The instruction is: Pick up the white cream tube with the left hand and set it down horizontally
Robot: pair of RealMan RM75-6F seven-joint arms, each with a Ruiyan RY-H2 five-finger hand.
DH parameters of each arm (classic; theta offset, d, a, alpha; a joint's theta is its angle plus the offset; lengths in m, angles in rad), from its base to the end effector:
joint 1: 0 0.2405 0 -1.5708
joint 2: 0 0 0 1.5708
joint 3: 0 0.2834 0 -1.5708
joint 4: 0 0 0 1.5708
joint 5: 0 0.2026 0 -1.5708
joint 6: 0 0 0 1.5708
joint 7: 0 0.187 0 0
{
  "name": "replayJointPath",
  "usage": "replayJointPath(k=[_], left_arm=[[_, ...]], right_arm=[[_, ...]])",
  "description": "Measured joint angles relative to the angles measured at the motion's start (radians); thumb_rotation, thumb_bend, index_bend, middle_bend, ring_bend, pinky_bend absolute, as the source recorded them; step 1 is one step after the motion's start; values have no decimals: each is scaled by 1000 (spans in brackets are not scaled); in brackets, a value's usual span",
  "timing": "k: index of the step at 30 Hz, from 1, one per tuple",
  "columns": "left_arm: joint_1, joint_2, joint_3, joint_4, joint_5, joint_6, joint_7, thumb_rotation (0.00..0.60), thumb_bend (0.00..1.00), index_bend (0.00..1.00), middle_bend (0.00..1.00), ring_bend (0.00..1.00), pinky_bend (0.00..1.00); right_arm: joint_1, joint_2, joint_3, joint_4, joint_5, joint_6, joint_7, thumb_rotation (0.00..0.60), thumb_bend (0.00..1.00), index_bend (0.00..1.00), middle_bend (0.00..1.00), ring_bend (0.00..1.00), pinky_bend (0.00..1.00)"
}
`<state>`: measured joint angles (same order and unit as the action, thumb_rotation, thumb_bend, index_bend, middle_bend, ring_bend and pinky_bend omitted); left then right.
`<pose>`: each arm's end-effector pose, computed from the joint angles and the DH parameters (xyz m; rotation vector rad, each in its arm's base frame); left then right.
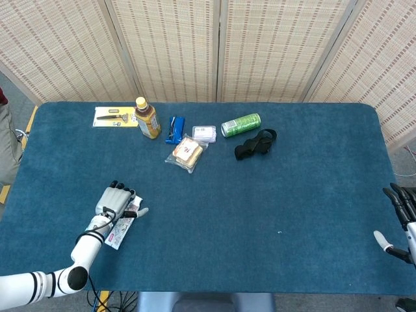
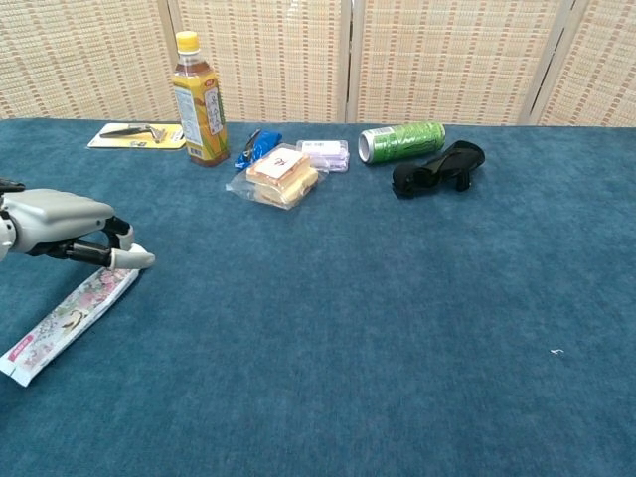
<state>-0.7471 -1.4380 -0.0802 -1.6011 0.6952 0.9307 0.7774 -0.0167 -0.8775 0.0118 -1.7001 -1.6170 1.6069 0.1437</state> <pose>-0.2305 0.3787 -0.0142 -1.8906 -0.9284 -0.4021 -0.3171 -0.1837 0.2532 1.3933 -0.8556 0.9369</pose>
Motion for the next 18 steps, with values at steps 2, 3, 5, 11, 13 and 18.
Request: replayJointPath(k=[2,3,5,11,13,18], left_arm=[[-1,3,5,-27,30,6,-10,16,116,281,290,137,55],[0,6,9,-45,53,12,-19,13,117,281,290,137,55],[4,13,15,-71,94,23,-34,58,116,276,287,137,54],[36,37,50,-131,279,71,-102,549,116,169,210,119,55],[51,46,66,-141,345,90,-132,600,116,144,196,114,55],[90,56,96,-143,434,122,-207,600,116,135,191,106,55]], right_arm=[[0,0,1,2,2,0,2,600,211,68,61,0,0],[-1,0,1,2,2,-1,3,600,211,68,61,0,0],[0,0,2,3,3,-1,5,600,212,68,61,0,0],[6,-1,4,5,3,-13,4,600,212,68,61,0,0],[8,-2,4,6,2,-15,3,600,212,68,60,0,0],[12,-1,5,5,-1,-20,2,600,212,68,61,0,0]])
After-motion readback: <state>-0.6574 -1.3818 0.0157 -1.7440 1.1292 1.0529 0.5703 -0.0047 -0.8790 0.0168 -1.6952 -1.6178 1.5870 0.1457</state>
